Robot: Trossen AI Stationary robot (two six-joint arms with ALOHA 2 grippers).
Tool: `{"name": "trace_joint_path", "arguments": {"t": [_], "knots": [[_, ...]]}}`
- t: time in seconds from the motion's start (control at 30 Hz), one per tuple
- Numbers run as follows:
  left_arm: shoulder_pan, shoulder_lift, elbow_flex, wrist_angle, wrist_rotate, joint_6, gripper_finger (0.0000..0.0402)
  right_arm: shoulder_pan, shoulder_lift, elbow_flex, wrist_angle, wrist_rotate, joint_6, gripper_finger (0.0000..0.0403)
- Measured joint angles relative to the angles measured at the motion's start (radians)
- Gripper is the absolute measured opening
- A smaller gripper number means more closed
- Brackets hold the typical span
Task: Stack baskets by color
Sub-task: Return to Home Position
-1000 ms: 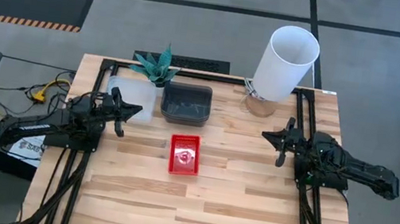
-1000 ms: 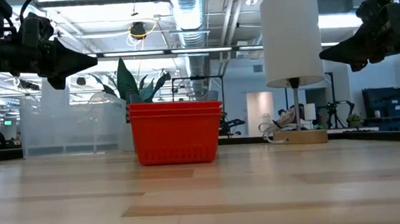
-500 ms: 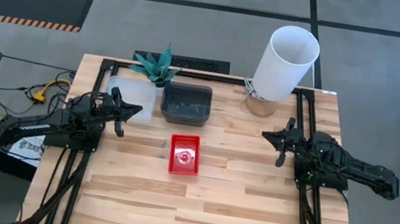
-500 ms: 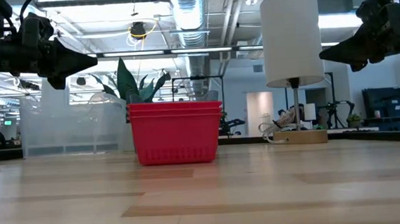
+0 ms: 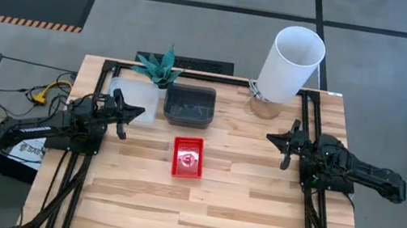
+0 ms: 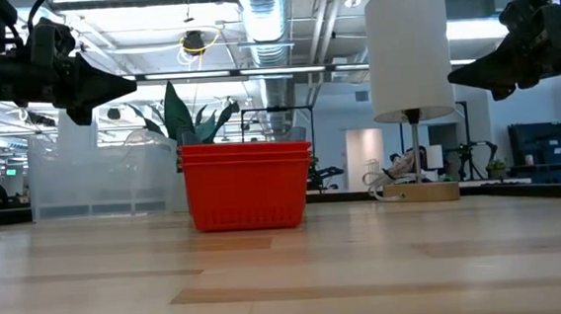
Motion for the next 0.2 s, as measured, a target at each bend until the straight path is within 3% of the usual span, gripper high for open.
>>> {"name": "trace_joint_path", "arguments": {"t": [0.2], "knots": [[0.000, 0.000, 0.000, 0.000, 0.000, 0.002, 0.0000, 0.000, 0.000, 0.000, 0.000, 0.000, 0.000, 0.0043]]}}
